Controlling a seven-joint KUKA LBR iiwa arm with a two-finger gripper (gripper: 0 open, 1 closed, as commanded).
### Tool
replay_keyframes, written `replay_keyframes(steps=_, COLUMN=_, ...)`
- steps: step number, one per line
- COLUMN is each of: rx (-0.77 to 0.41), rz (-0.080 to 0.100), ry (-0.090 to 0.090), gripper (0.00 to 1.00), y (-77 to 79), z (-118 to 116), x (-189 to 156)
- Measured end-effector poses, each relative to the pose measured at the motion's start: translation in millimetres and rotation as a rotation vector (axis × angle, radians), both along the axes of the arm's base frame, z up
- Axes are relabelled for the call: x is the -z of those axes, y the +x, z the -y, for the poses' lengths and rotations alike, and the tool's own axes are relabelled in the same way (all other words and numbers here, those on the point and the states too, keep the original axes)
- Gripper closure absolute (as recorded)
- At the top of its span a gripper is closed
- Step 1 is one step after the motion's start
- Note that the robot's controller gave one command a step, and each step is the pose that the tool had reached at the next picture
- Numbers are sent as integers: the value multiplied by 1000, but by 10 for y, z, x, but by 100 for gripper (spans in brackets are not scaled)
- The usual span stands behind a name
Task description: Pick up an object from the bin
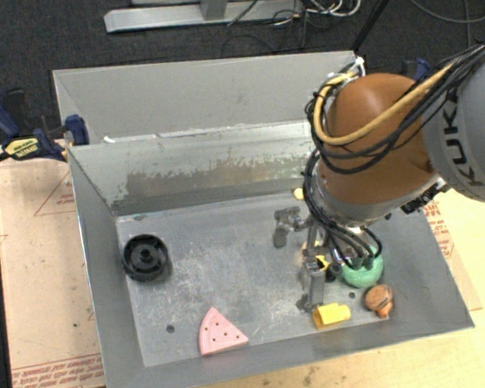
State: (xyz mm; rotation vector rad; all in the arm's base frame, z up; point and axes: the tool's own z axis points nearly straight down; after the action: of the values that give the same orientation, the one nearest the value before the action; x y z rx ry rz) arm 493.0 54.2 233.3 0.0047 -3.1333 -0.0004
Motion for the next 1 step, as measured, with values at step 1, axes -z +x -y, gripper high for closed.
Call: replay_keyframes(steps=1, rx=3, rz=9, ry=1, gripper=0, y=15, z=4, x=-41)
